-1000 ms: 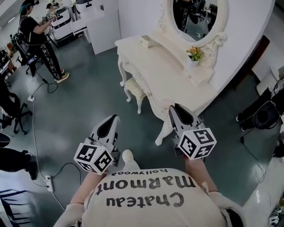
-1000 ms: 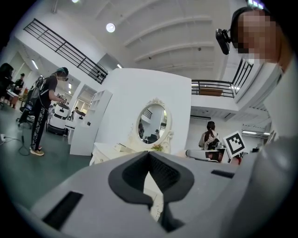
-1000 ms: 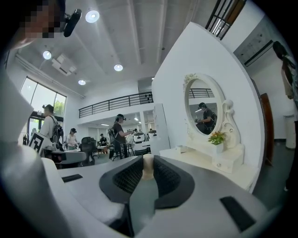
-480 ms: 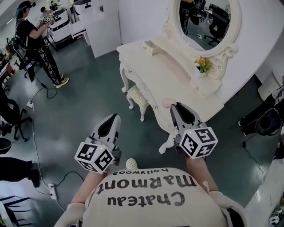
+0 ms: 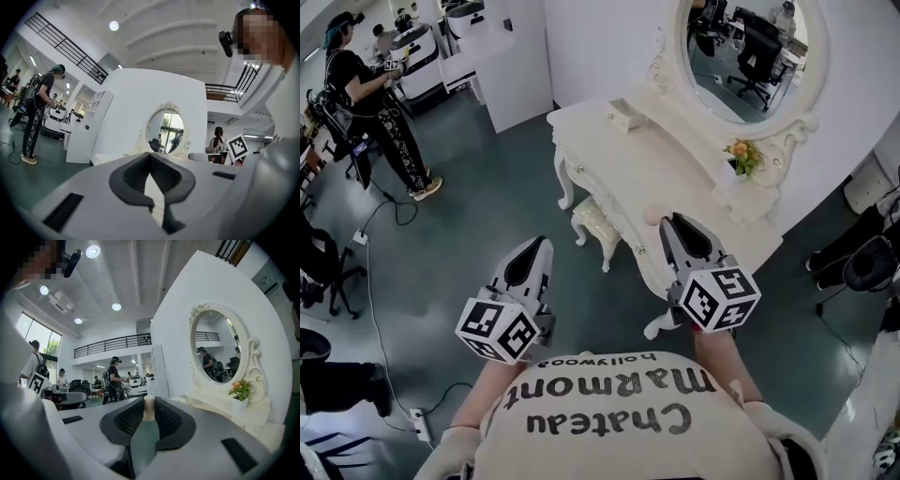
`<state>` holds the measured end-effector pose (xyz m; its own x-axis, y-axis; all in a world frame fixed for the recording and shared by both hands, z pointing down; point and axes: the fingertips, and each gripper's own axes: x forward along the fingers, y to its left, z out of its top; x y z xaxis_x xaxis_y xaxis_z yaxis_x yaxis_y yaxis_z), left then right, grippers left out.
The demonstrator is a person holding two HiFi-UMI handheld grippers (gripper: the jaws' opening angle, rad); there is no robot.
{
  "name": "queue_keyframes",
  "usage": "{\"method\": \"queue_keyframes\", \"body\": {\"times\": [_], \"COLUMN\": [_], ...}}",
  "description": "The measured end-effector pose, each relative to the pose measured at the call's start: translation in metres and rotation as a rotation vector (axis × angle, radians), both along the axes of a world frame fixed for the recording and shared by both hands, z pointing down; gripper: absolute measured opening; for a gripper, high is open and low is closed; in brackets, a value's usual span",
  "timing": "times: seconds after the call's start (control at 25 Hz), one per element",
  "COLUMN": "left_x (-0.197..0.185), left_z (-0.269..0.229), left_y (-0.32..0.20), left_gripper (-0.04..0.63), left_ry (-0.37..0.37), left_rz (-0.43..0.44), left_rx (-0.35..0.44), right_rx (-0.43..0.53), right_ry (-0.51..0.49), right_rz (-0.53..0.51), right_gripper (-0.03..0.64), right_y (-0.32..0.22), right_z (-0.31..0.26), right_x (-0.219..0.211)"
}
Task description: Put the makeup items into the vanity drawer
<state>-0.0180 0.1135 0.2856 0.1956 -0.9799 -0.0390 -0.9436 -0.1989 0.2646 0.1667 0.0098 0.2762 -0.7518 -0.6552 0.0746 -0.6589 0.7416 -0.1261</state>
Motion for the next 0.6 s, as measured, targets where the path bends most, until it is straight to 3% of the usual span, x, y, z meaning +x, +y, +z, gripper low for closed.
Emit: {"method": "queue_keyframes", "body": {"times": [0.44, 0.6], "left_x": [-0.059, -0.078], "left_z": [0.012, 0.005], "left_y": [-0.026, -0.021], "left_gripper": [0.008, 0.008], "left_ry": [0.053, 0.03], "left_rz": [0.03, -0.001], "left_rx": [-0.004, 0.028], "right_rx": [0.018, 0.003], "right_ry": [0.059, 0.049], "right_rz": [0.009, -0.012], "right_gripper": [0.087, 0.087], "right_y": [-0.02, -0.027], "right_z": [0.008, 0.004], "right_x": [-0.06, -0.077]}}
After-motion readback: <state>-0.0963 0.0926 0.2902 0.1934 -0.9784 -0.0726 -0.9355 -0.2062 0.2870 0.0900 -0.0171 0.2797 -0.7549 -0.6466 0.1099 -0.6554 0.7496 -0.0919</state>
